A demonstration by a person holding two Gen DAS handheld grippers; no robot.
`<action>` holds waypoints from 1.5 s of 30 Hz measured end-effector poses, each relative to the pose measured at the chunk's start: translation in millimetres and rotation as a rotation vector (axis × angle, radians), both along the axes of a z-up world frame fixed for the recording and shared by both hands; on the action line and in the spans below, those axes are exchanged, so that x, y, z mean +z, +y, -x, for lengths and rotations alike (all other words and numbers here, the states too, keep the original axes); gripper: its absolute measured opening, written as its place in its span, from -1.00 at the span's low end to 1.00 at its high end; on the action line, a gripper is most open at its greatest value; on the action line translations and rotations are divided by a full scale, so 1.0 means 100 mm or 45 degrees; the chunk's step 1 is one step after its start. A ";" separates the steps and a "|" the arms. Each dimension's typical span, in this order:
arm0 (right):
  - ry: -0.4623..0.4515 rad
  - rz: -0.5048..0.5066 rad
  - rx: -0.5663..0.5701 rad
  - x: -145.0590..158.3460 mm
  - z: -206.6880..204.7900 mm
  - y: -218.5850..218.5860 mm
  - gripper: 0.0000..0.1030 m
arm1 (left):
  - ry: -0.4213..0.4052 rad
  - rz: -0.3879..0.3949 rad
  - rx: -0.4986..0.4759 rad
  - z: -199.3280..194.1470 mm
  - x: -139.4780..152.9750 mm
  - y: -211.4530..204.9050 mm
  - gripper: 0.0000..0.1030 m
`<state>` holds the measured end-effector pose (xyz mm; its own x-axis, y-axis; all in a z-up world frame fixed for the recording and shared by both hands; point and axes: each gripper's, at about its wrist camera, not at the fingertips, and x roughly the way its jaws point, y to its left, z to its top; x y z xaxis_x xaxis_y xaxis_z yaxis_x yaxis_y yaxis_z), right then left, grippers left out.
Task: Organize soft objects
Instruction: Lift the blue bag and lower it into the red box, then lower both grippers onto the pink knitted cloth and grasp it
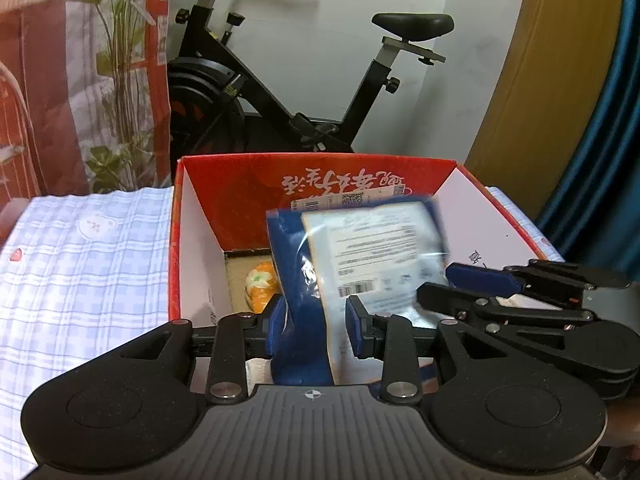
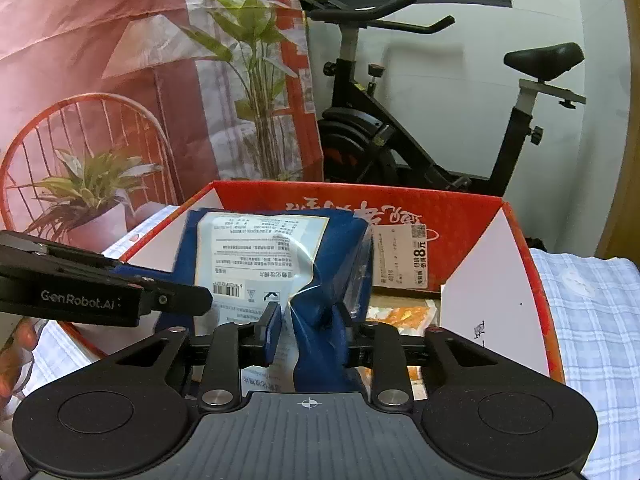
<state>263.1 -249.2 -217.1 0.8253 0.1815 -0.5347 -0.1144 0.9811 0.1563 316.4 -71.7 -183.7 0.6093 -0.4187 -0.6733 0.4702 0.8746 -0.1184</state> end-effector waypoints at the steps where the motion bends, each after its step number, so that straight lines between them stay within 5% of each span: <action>1: -0.003 0.003 -0.013 0.01 0.01 -0.01 -0.42 | -0.007 -0.007 0.003 0.01 0.01 0.00 -0.22; 15: -0.068 -0.065 -0.011 0.20 0.67 -0.12 -0.35 | -0.057 0.108 0.046 0.62 0.27 0.48 -0.16; 24: -0.060 -0.044 -0.010 0.17 1.30 -0.15 -0.26 | 0.018 0.140 0.074 1.17 0.04 0.80 -0.04; 36: 0.200 -0.065 -0.015 -0.25 1.89 -0.17 -0.05 | 0.224 0.110 0.111 1.28 -0.59 0.81 -0.04; 45: 0.372 -0.086 -0.013 -0.56 1.94 -0.20 0.04 | 0.272 0.116 0.102 1.30 -0.75 0.82 -0.04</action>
